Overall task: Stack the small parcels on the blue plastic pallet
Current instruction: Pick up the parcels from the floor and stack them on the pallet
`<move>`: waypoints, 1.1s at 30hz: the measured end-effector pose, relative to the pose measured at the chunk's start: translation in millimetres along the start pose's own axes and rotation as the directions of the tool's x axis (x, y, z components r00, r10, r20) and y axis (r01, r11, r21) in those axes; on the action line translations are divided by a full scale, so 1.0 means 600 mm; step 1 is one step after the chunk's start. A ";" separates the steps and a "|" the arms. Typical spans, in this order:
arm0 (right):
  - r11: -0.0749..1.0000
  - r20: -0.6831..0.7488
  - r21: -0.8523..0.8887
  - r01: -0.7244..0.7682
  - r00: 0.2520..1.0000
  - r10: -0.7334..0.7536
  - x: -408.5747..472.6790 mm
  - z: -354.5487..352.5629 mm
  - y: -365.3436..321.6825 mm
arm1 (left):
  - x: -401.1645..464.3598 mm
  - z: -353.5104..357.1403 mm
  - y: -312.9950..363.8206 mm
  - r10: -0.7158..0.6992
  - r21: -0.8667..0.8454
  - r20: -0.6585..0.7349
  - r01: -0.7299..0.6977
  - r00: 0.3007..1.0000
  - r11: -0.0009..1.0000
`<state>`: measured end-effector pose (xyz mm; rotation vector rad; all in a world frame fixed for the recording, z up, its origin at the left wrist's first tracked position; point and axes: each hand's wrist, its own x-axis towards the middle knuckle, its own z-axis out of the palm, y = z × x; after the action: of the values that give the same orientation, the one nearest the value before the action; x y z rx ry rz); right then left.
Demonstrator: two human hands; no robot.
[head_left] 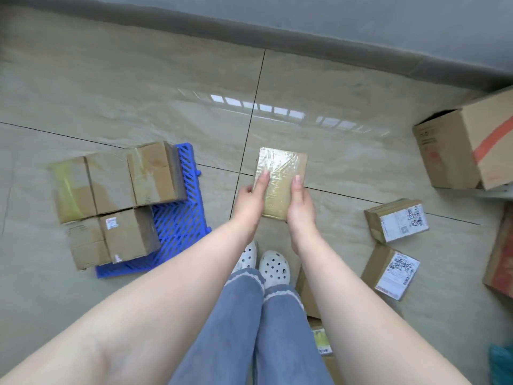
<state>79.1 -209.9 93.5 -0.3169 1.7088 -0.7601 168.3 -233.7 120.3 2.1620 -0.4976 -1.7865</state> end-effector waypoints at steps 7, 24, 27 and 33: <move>0.991 0.044 -0.079 0.110 0.993 -0.107 -0.159 0.011 -0.072 | -0.144 -0.078 0.013 0.047 -0.155 -0.021 -0.050 0.999 0.987; 0.977 0.207 -0.121 0.175 0.967 -0.148 -0.554 0.215 0.032 | -0.384 -0.444 -0.162 0.076 -0.291 -0.114 -0.107 0.991 0.951; 0.978 0.235 -0.153 0.143 0.966 -0.105 -0.560 0.245 0.073 | -0.370 -0.473 -0.205 0.020 -0.356 -0.116 -0.061 0.993 0.932; 0.977 0.257 -0.191 0.099 0.965 -0.048 -0.496 0.285 0.138 | -0.279 -0.492 -0.256 -0.134 -0.450 -0.005 0.118 0.991 0.885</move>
<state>339.7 -30.0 250.1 -0.5962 1.5409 -0.5726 441.5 -20.6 256.3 1.9263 0.0717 -1.7128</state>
